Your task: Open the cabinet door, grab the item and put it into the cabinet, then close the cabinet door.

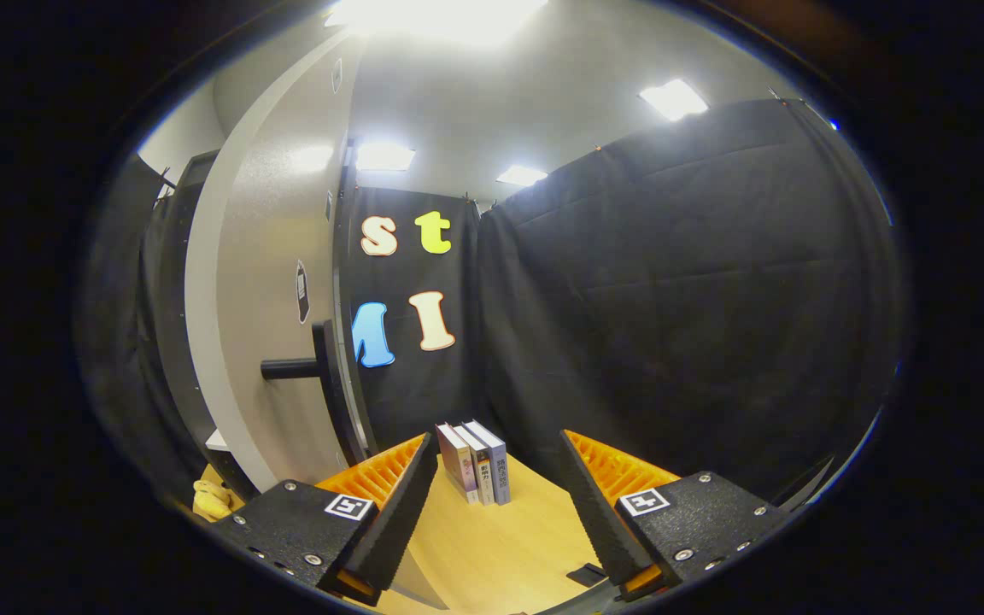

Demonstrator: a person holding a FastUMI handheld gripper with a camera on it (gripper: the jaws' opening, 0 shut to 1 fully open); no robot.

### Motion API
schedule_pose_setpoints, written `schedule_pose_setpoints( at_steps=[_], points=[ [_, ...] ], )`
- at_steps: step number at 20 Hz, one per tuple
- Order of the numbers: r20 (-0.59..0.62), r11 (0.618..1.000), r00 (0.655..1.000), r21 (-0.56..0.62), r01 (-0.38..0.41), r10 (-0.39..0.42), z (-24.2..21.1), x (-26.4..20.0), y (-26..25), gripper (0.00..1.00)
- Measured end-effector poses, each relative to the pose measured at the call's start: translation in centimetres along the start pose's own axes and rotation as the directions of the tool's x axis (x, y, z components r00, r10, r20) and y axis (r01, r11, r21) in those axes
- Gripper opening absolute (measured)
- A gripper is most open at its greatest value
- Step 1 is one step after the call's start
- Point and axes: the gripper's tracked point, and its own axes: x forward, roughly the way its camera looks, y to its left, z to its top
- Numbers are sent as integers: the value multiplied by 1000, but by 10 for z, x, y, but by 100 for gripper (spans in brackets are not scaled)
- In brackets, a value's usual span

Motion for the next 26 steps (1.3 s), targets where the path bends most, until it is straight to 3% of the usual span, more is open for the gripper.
schedule_pose_setpoints(
  at_steps=[14, 26],
  points=[
    [-37, 966, 966, -8, -257, 256, -10, -26, 121, 89],
    [-71, 896, 893, 14, -444, 444, -15, -15, 236, 93]
  ],
)
